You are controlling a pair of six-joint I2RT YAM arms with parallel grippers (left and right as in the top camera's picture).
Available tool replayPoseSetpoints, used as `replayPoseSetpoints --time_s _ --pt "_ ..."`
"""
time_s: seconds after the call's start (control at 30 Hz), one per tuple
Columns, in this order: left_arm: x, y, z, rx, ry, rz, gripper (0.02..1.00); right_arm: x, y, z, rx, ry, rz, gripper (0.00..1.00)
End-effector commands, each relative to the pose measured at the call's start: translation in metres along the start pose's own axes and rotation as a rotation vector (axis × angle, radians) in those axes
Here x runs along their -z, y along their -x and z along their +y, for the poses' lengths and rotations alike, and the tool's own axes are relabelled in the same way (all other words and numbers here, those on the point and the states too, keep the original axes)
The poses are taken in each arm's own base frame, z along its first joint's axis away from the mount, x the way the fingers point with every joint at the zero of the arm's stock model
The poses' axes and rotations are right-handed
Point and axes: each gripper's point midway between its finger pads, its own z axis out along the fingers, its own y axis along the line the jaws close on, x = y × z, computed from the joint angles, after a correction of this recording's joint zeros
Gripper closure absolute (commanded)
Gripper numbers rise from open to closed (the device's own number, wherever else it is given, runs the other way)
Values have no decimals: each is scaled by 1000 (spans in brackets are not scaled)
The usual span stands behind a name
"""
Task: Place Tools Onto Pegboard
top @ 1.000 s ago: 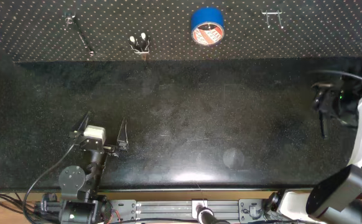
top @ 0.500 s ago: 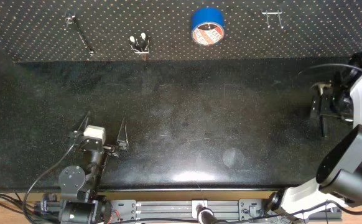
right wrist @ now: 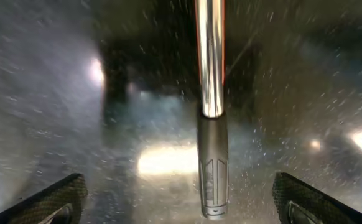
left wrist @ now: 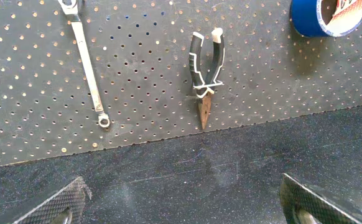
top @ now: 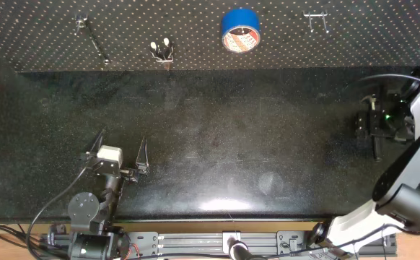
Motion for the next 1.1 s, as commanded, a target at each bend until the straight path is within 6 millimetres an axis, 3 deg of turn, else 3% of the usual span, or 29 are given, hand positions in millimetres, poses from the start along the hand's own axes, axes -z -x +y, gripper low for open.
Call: replayPoseSetpoints --time_s 0.03,0.17,0.6,1.1 --pt "1 0 -3 -12 -20 -5 23 -5 -1 -14 8 -41 32 25" --pt "1 0 -3 -12 -20 -5 23 -5 -2 -26 22 -92 51 25" --pt "1 0 -3 -12 -20 -5 23 -14 8 -32 105 -103 37 25" --pt "1 0 -3 -12 -20 -4 25 -17 29 -8 99 59 -79 25"
